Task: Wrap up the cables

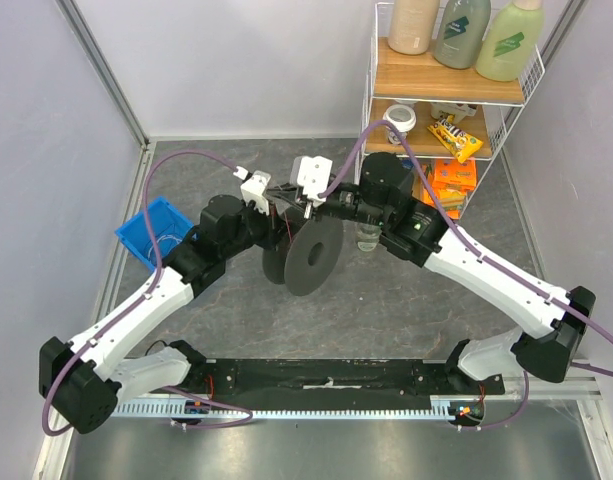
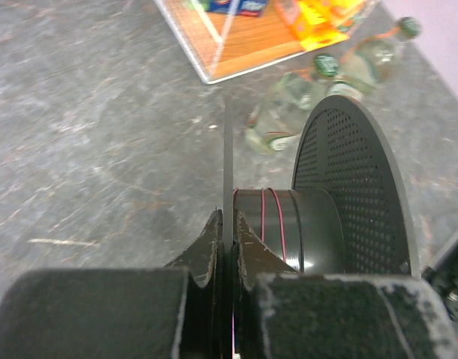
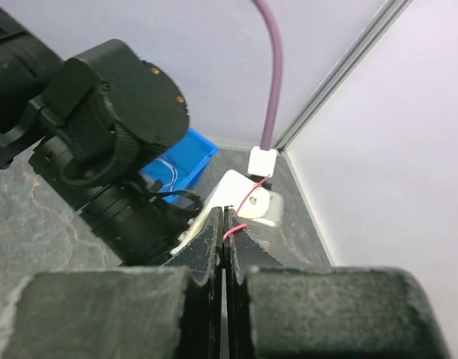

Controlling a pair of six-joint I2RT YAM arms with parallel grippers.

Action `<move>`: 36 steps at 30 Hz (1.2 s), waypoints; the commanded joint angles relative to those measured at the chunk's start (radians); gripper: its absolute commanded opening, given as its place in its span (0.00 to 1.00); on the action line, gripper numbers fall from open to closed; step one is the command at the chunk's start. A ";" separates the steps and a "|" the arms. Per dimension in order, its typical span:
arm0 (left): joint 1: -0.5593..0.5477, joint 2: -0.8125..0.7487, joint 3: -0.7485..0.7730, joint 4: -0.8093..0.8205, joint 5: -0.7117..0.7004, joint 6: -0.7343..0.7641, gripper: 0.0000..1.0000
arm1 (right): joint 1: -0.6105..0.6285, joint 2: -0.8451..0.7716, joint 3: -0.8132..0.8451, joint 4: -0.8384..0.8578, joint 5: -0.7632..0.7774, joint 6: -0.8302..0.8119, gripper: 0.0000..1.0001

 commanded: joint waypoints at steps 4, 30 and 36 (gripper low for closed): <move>-0.003 -0.055 -0.026 0.131 0.346 -0.104 0.02 | -0.056 -0.008 0.016 0.243 -0.043 0.104 0.00; 0.207 -0.168 -0.060 0.268 0.860 -0.359 0.02 | -0.421 -0.121 -0.239 0.225 -0.100 0.203 0.00; 0.286 -0.167 -0.046 0.306 0.885 -0.491 0.02 | -0.484 -0.157 -0.297 0.228 -0.066 0.275 0.00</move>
